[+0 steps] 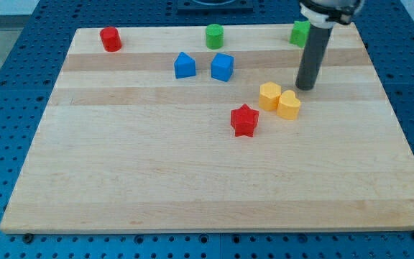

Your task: Move the red star below the red circle

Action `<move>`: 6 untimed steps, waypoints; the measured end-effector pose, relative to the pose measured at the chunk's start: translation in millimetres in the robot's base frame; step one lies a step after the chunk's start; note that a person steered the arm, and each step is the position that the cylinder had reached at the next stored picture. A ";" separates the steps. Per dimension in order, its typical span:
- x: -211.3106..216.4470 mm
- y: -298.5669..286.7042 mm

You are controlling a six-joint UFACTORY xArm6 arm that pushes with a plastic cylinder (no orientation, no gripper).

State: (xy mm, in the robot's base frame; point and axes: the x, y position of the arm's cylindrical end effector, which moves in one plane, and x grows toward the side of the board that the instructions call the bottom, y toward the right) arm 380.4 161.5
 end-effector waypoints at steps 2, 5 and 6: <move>64.5 14.2; 97.5 -83.4; 97.5 -101.3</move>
State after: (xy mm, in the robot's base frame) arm 477.9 60.2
